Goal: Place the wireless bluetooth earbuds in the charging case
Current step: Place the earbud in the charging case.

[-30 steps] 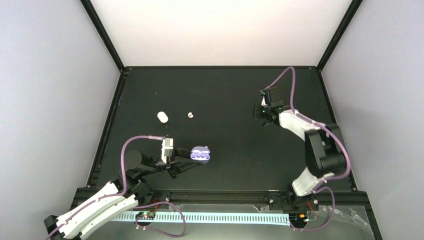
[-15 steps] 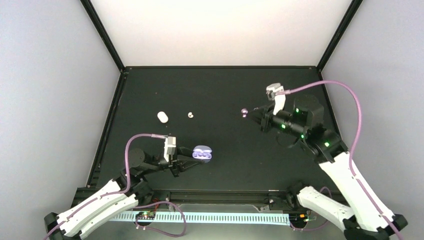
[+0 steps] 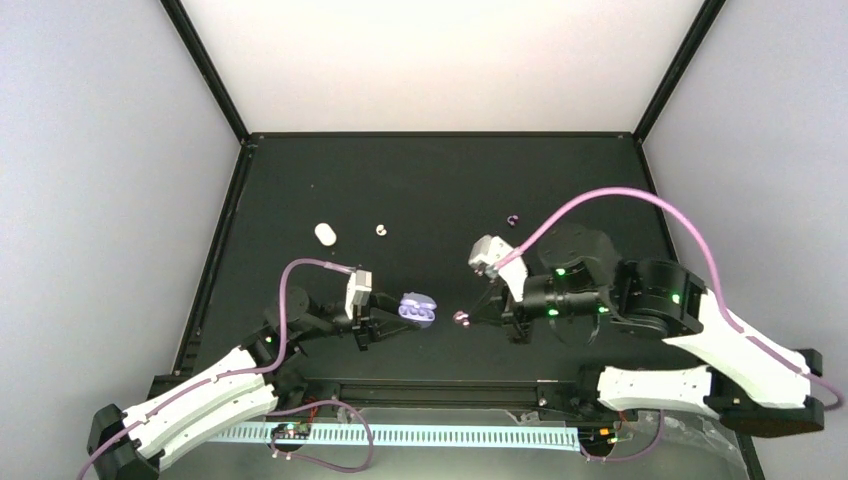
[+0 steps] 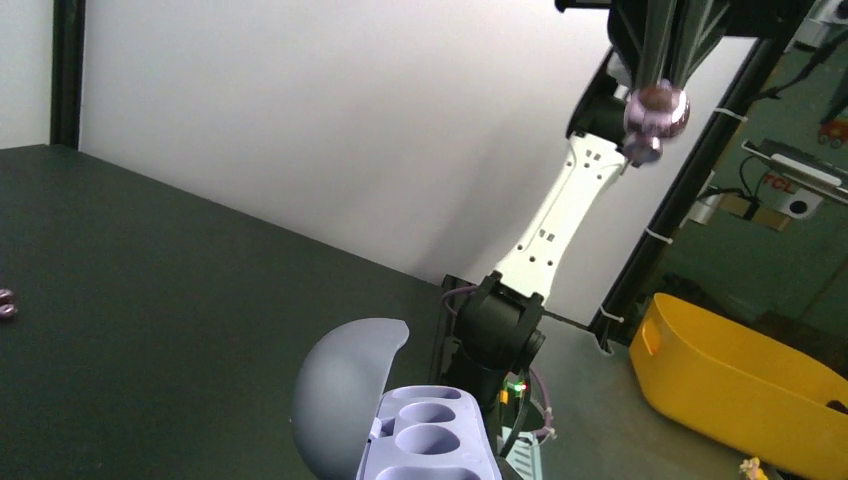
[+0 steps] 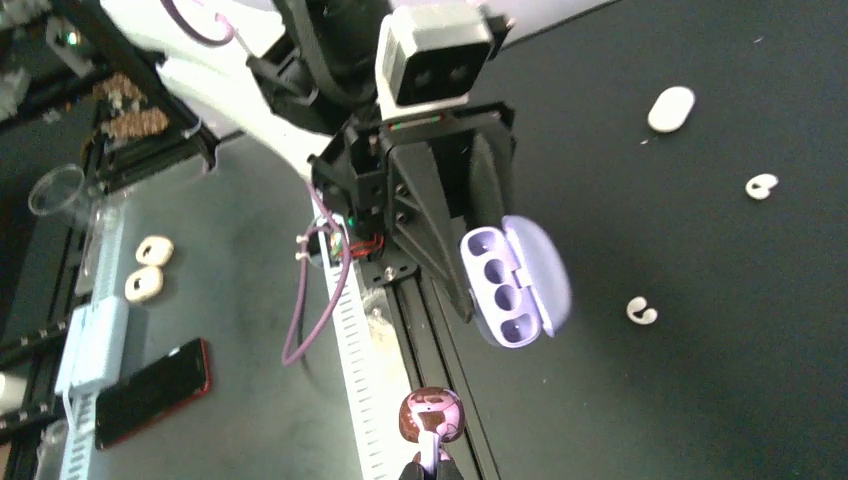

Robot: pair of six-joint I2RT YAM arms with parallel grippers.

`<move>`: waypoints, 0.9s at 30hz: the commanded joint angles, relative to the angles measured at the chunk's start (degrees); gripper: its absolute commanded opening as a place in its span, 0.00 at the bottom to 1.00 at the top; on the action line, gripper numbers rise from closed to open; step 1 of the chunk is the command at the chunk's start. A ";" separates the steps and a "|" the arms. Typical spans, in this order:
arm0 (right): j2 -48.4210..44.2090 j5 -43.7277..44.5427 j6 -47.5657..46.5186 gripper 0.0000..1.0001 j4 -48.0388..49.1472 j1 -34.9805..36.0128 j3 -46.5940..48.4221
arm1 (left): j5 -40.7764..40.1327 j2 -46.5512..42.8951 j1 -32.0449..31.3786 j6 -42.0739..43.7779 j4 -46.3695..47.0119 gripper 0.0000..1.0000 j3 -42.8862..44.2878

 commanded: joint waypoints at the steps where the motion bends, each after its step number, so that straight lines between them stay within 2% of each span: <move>1: 3.72 6.33 -2.09 0.01 -4.63 5.70 2.29 | 3.90 0.30 -0.29 2.54 2.62 0.02 3.17; 7: 8.65 6.94 -3.54 0.01 -1.55 9.81 3.68 | 6.73 -0.02 -0.42 2.65 4.24 0.02 2.48; 14: 13.93 6.67 -4.83 0.01 1.71 10.22 7.68 | 7.37 -0.23 -0.55 2.31 4.39 0.02 2.41; 27: 20.32 5.81 -6.59 0.01 -2.95 10.22 13.34 | 6.36 -3.36 -1.53 2.52 8.03 0.02 0.06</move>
